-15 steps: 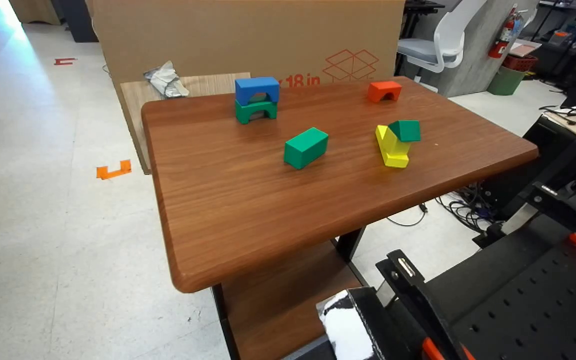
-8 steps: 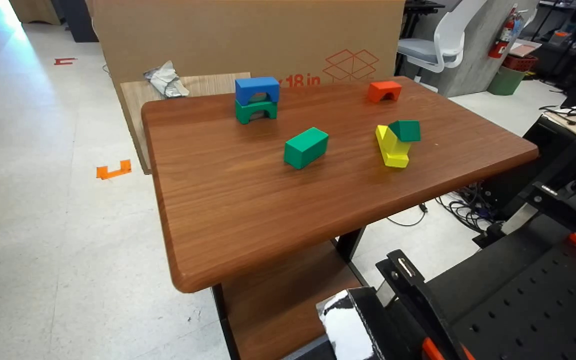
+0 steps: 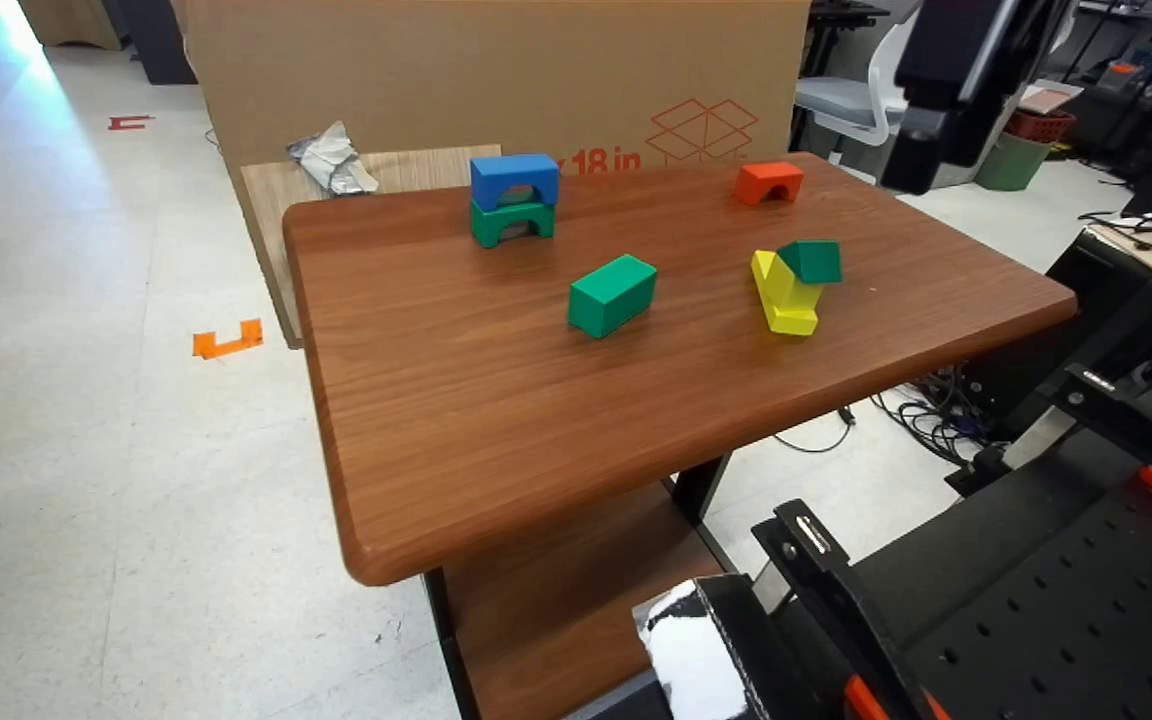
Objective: Remove the green triangle from the top of the stack.
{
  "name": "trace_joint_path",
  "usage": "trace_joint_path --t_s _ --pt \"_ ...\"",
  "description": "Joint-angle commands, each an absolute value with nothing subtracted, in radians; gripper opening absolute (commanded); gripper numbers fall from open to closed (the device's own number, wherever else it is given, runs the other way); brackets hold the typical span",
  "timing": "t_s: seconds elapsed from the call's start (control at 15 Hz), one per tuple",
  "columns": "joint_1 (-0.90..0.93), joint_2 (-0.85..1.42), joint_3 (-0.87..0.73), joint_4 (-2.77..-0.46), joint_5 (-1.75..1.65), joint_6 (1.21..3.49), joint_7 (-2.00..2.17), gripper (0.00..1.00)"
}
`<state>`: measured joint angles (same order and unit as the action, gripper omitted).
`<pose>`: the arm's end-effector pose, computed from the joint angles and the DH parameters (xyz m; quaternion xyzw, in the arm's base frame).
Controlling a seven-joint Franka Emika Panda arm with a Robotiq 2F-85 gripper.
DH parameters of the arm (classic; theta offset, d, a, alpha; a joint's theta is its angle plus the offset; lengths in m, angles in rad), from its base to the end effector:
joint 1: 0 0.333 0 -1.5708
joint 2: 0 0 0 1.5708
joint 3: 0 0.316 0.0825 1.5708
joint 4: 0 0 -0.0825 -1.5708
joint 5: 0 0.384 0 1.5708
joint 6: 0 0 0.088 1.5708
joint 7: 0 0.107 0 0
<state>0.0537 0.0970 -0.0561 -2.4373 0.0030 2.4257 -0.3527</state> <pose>0.4755 -0.0014 0.2554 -0.9835 -0.1728 0.0537 0.0078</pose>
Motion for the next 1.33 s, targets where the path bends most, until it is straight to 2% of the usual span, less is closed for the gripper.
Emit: trace_joint_path --t_s 0.0,0.73,1.27 --pt "0.026 0.177 -0.014 -2.389 0.059 2.486 -0.324 1.0" --pt "0.04 0.258 0.012 -2.399 0.011 2.674 -0.134 1.0" --pt "0.07 0.287 -0.007 -2.405 -0.104 2.702 -0.01 1.0"
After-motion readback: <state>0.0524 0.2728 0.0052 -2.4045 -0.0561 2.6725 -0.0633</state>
